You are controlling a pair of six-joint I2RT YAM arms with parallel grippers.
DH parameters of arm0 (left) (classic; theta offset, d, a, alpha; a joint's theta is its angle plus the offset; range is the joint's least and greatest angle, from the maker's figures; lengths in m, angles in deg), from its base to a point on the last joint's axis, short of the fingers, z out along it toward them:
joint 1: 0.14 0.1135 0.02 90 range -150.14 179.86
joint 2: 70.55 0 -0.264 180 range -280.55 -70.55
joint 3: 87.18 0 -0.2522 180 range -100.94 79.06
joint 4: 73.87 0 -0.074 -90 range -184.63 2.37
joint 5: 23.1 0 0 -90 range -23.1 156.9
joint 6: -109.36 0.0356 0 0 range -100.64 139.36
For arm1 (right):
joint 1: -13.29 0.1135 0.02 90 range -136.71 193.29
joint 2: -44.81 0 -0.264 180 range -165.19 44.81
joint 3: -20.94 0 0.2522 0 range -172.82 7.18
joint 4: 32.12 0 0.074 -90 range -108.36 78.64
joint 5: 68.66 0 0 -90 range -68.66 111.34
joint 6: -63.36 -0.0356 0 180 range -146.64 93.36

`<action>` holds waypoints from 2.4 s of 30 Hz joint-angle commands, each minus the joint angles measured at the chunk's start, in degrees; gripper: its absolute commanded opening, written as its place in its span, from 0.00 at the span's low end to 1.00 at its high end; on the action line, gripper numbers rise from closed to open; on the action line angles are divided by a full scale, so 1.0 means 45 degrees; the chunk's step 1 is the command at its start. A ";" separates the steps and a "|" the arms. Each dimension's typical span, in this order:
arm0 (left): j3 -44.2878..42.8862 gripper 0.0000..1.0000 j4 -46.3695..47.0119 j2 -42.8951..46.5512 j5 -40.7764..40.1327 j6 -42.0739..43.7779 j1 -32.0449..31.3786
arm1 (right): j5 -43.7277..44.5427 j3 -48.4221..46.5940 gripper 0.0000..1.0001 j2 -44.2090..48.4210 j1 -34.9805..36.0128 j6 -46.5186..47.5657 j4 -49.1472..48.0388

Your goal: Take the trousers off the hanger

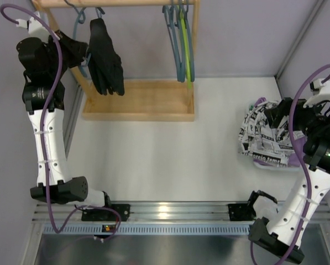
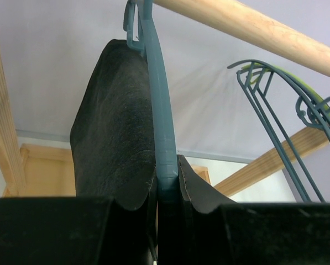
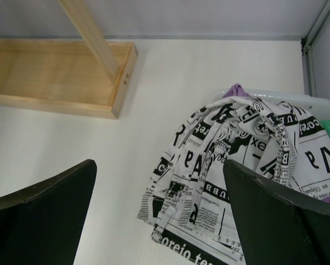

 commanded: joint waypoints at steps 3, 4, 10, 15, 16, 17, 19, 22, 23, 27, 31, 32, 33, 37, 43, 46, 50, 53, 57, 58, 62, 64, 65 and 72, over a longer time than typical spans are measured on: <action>0.0858 0.00 0.3601 0.2343 0.0544 -0.0164 0.0002 | -0.0485 -0.0115 0.99 0.0021 -0.0171 0.0205 -0.0812; 0.1055 0.00 0.3601 0.2519 0.0699 -0.0183 0.0021 | -0.0583 -0.0135 0.99 -0.0018 -0.0171 0.0186 -0.0928; 0.2481 0.00 0.3601 0.3476 0.1247 -0.0573 0.0002 | -0.1169 -0.0232 0.99 -0.0252 -0.0152 -0.0107 -0.1359; 0.4119 0.00 0.3601 0.4316 0.1695 -0.0886 0.0021 | -0.1676 -0.0389 0.99 -0.0506 -0.0152 -0.0360 -0.1806; 0.4375 0.00 0.3620 0.4781 0.1736 -0.1022 0.0021 | -0.1832 -0.0370 0.99 -0.0507 -0.0152 -0.0458 -0.1924; 0.4784 0.00 0.3620 0.4941 0.1775 -0.1101 0.0021 | -0.2027 -0.0350 1.00 -0.0526 -0.0094 -0.0614 -0.2119; 0.5118 0.00 0.3601 0.5486 0.1795 -0.1044 0.0002 | -0.2165 -0.0350 0.99 -0.0565 -0.0015 -0.1277 -0.2705; 0.5607 0.00 0.3601 0.6267 0.1736 -0.0945 0.0021 | -0.1877 -0.0369 0.99 -0.0662 0.0413 -0.2372 -0.3603; 0.5821 0.00 0.3581 0.6444 0.1794 -0.1003 0.0002 | -0.1563 -0.0370 0.99 -0.0701 0.1053 -0.2470 -0.3779; 0.6213 0.00 0.3289 0.7012 0.1970 -0.1569 0.0002 | 0.1227 -0.0798 0.99 -0.1304 0.4663 -0.2355 -0.4366; 0.6682 0.00 0.3132 0.7500 0.2009 -0.2271 0.0021 | 0.4251 -0.1092 0.99 -0.2126 0.8728 -0.2256 -0.5747; 0.6760 0.00 0.3132 0.7578 0.2067 -0.2331 0.0021 | 0.4647 -0.1054 0.99 -0.2456 1.0069 -0.2198 -0.6063; 0.6780 0.00 0.3132 0.7637 0.2068 -0.2409 0.0021 | 0.4960 -0.0995 0.99 -0.2576 1.0759 -0.2217 -0.6453; 0.6741 0.00 0.3054 0.7833 0.2049 -0.2877 0.0021 | 0.7318 -0.0390 0.99 -0.3278 1.3924 -0.1458 -0.7920; 0.6741 0.00 0.2820 0.7852 0.2068 -0.3562 0.0021 | 1.0544 -0.0544 1.00 -0.4977 1.8400 -0.0069 -0.9697; 0.6897 0.00 0.2800 0.7930 0.1990 -0.3874 0.0021 | 1.1249 -0.0565 0.99 -0.5992 1.9826 0.0379 -1.0437; 0.7092 0.00 0.2761 0.8009 0.1873 -0.3934 0.0021 | 1.2246 -0.0213 0.99 -0.7376 2.1446 0.1551 -1.2002; 0.7190 0.00 0.2683 0.8067 0.1853 -0.3953 0.0021 | 1.2716 -0.0564 0.99 -0.8392 2.1665 0.1533 -1.2725; 0.7346 0.00 0.2585 0.8243 0.1697 -0.3895 0.0021 | 1.2543 -0.0916 0.99 -0.9177 2.1684 0.1533 -1.3214; 0.7404 0.00 0.2585 0.8243 0.1639 -0.3875 0.0021 | 1.2174 -0.0974 0.99 -0.9314 2.1684 0.1417 -1.3273; 0.7561 0.00 0.2604 0.8263 0.1599 -0.4070 0.0021 | 1.1468 -0.1014 0.99 -0.9588 2.1782 0.1065 -1.3740; 0.7600 0.00 0.2604 0.8263 0.1638 -0.4148 0.0021 | 1.1214 -0.1072 0.99 -0.9705 2.1840 0.0870 -1.3917; 0.7620 0.00 0.2624 0.8243 0.1638 -0.4168 0.0021 | 1.1194 -0.1111 0.99 -0.9860 2.1860 0.0714 -1.3976; 0.7659 0.00 0.2585 0.8341 0.1775 -0.4305 0.0041 | 1.1214 -0.2125 0.99 -1.0857 2.1899 -0.0361 -1.4269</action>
